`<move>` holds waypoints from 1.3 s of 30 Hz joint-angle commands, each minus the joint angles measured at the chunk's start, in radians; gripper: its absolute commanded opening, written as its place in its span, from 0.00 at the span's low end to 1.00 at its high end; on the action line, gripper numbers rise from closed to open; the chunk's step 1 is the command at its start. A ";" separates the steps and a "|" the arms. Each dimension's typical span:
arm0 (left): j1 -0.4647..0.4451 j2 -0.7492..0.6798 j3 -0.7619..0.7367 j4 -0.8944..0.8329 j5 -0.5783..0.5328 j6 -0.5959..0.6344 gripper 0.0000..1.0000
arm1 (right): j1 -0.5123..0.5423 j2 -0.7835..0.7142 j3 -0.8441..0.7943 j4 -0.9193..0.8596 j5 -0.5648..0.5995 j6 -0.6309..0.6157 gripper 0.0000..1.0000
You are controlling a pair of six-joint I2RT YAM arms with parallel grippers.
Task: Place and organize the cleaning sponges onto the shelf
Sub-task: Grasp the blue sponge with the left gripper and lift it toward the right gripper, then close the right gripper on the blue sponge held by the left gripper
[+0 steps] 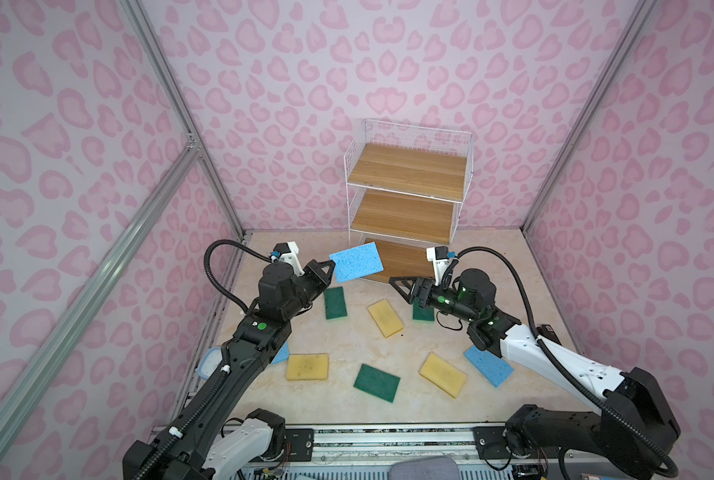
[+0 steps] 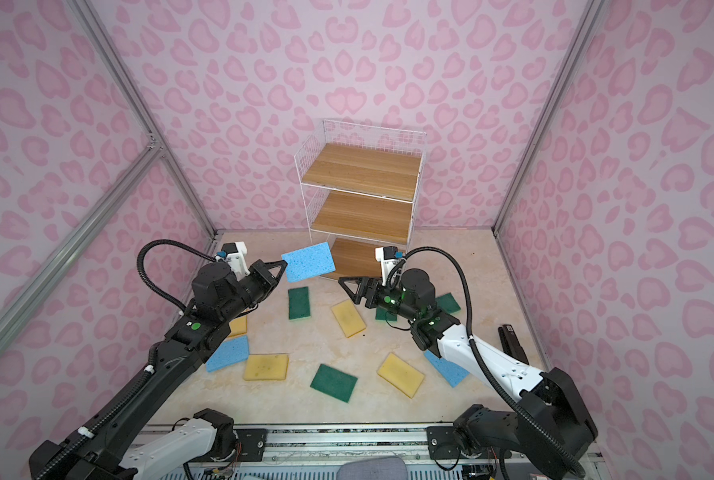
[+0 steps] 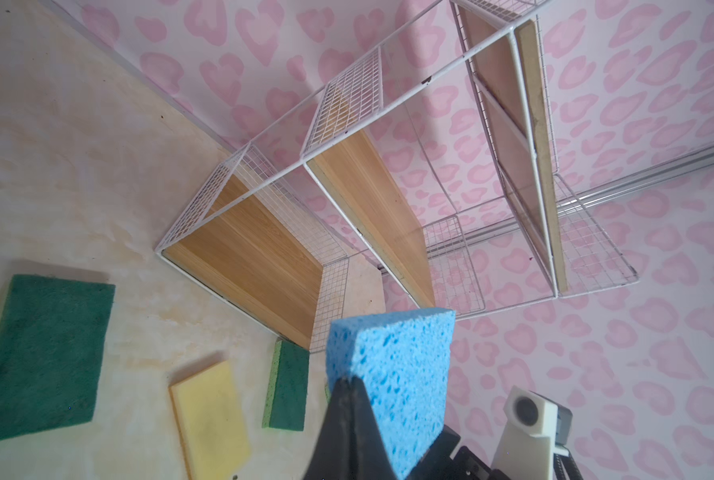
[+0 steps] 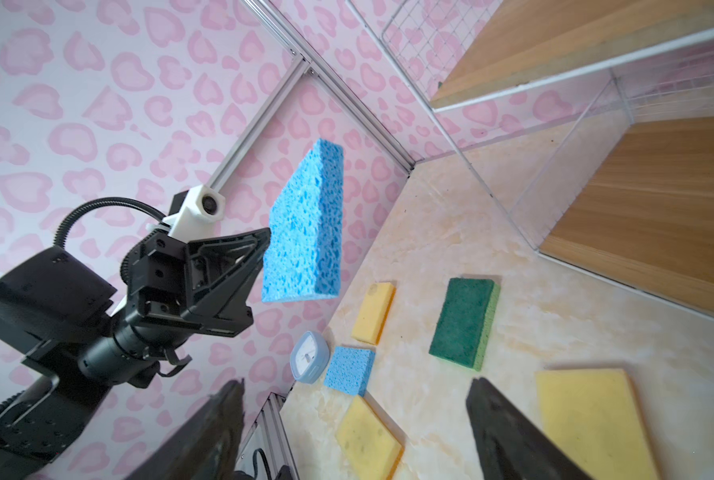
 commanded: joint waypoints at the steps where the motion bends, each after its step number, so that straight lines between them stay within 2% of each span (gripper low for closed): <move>1: -0.008 0.022 0.025 0.110 0.005 -0.066 0.04 | 0.007 0.047 0.041 0.103 -0.027 0.047 0.78; 4: -0.019 0.045 0.035 0.134 0.013 -0.081 0.04 | 0.006 0.093 0.077 0.153 -0.047 0.068 0.72; 11: -0.026 0.092 0.057 0.184 0.054 -0.110 0.04 | 0.007 0.166 0.143 0.182 -0.047 0.080 0.71; 15: -0.028 0.102 0.053 0.195 0.062 -0.116 0.04 | -0.004 0.195 0.163 0.207 -0.044 0.094 0.64; 24: -0.029 0.133 0.059 0.212 0.112 -0.113 0.04 | -0.026 0.252 0.204 0.245 -0.039 0.129 0.22; 27: -0.029 0.133 0.055 0.211 0.124 -0.104 0.04 | -0.030 0.254 0.211 0.243 -0.039 0.129 0.15; 29: -0.027 0.126 0.058 0.199 0.126 -0.088 0.14 | -0.038 0.253 0.213 0.241 -0.040 0.131 0.14; 32: -0.026 0.100 0.054 0.173 0.121 -0.044 0.44 | -0.053 0.249 0.213 0.242 -0.044 0.143 0.13; 34: -0.019 0.076 0.043 0.162 0.118 -0.008 0.55 | -0.064 0.243 0.217 0.233 -0.057 0.149 0.13; 36: -0.007 0.061 0.026 0.162 0.130 0.005 0.61 | -0.071 0.235 0.227 0.201 -0.072 0.144 0.13; 39: 0.021 0.062 -0.008 0.195 0.200 -0.022 0.60 | -0.079 0.211 0.237 0.156 -0.085 0.124 0.13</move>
